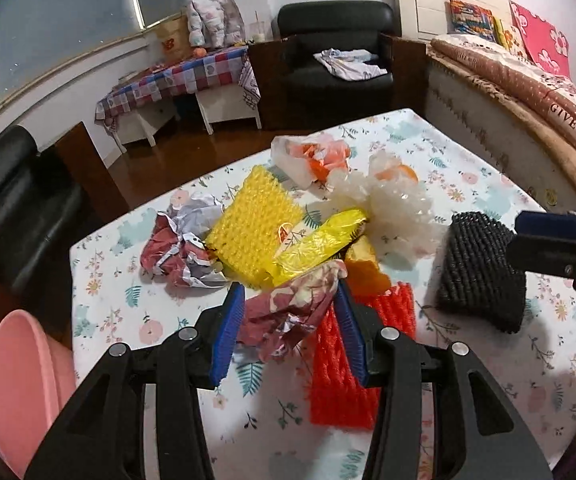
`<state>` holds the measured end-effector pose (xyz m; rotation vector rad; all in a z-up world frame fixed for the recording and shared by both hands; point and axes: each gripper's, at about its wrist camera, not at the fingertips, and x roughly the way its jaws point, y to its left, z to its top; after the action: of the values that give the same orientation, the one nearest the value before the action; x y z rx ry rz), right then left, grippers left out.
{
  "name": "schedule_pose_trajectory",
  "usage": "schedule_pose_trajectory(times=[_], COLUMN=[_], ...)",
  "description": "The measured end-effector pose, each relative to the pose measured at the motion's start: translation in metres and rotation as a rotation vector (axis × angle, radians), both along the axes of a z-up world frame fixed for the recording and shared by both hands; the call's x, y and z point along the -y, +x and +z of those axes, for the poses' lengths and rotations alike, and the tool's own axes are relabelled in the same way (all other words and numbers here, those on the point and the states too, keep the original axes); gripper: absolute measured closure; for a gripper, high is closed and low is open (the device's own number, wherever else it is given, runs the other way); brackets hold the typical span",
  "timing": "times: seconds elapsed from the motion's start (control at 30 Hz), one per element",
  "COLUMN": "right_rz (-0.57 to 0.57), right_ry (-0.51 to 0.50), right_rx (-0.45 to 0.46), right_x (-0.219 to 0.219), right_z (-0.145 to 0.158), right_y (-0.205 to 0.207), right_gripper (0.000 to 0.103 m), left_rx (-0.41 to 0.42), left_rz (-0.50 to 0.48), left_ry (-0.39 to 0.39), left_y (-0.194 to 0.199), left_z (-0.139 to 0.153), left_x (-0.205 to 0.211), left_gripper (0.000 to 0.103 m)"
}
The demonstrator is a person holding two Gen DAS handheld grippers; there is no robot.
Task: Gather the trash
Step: 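Grasp the crumpled pink wrapper with the left tool while the right tool grasps clear bubble plastic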
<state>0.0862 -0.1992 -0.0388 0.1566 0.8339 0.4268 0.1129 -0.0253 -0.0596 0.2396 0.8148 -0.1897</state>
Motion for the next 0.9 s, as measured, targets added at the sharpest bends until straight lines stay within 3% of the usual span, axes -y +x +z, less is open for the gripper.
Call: schedule_pose_trajectory(times=[0.03, 0.07, 0.17, 0.27, 0.47, 0.5, 0.57, 0.7, 0.9], right_rz=[0.007, 0.012, 0.019, 0.016, -0.042, -0.046, -0.041, -0.043, -0.033], right_ry=[0.002, 0.001, 0.008, 0.004, -0.058, -0.055, -0.035, -0.025, -0.008], right_rx=[-0.003, -0.008, -0.020, -0.031, -0.076, -0.089, -0.113, -0.082, 0.025], right_x=[-0.002, -0.005, -0.014, -0.022, -0.035, -0.035, -0.037, -0.037, -0.041], right_z=[-0.001, -0.002, -0.007, -0.010, -0.026, -0.029, -0.035, -0.032, 0.003], right_y=[0.004, 0.009, 0.023, 0.035, 0.064, 0.068, 0.074, 0.069, 0.038], right_gripper=[0.062, 0.062, 0.062, 0.062, 0.065, 0.075, 0.081, 0.089, 0.090], left_rx=[0.002, 0.003, 0.009, 0.029, 0.038, 0.038, 0.040, 0.064, 0.125], left_rz=[0.002, 0.003, 0.013, 0.030, 0.072, 0.084, 0.107, 0.144, 0.209], left_ry=[-0.007, -0.019, -0.051, -0.090, -0.213, -0.234, -0.268, -0.307, -0.351], left_y=[0.000, 0.001, -0.002, -0.008, -0.025, -0.028, -0.033, -0.047, -0.067], left_z=[-0.001, -0.002, 0.000, 0.008, 0.026, 0.028, 0.032, 0.040, 0.058], left_x=[-0.002, -0.004, -0.010, -0.019, -0.042, -0.047, -0.056, -0.069, -0.094], left_gripper=[0.058, 0.071, 0.084, 0.088, 0.090, 0.090, 0.090, 0.090, 0.090])
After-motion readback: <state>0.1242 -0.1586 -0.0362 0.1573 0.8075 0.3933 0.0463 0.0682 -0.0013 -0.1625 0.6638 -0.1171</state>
